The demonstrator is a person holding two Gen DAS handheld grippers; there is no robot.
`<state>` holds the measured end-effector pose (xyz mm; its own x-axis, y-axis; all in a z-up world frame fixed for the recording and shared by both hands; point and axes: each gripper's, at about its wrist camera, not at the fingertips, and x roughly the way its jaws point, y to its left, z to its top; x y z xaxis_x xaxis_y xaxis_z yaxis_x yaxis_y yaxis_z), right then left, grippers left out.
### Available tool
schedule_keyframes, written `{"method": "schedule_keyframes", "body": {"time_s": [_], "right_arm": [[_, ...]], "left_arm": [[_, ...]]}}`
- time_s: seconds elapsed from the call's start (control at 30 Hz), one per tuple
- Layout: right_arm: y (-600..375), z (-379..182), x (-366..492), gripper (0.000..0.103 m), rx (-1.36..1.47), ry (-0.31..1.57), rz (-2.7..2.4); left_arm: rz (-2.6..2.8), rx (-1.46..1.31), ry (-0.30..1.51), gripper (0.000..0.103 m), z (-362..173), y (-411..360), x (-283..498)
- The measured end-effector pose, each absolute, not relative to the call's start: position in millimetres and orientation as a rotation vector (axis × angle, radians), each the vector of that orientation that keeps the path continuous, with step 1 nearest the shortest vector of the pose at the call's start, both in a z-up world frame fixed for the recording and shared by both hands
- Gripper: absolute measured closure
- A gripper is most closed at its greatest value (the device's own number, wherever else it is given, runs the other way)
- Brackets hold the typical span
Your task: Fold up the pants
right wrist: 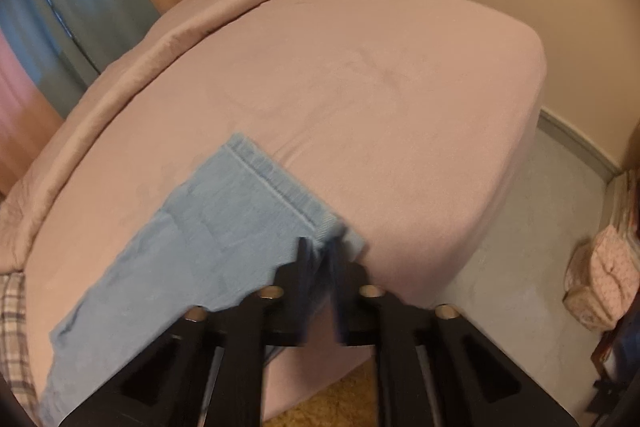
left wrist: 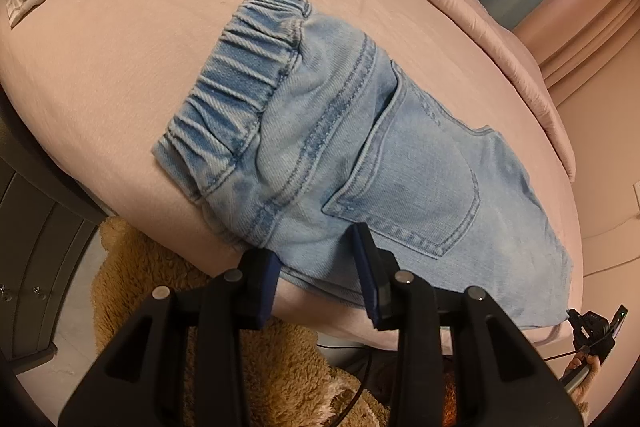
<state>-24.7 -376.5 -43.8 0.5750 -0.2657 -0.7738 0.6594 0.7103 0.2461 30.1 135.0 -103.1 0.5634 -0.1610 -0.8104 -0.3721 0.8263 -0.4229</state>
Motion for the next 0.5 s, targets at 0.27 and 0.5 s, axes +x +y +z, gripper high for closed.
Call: {"method": "schedule_keyframes", "body": {"time_s": [0.27,0.5], "right_arm": [[-364,-24,-41,0.098,0.529,0.690,-0.587],[-377,-62,-23,0.098,0.552,0.811,-0.621]], "left_arm": [[0.132,-0.617,0.981,0.068,-103,135,30],[0.121,-0.626,0.974,0.067,-105,138,27]]}}
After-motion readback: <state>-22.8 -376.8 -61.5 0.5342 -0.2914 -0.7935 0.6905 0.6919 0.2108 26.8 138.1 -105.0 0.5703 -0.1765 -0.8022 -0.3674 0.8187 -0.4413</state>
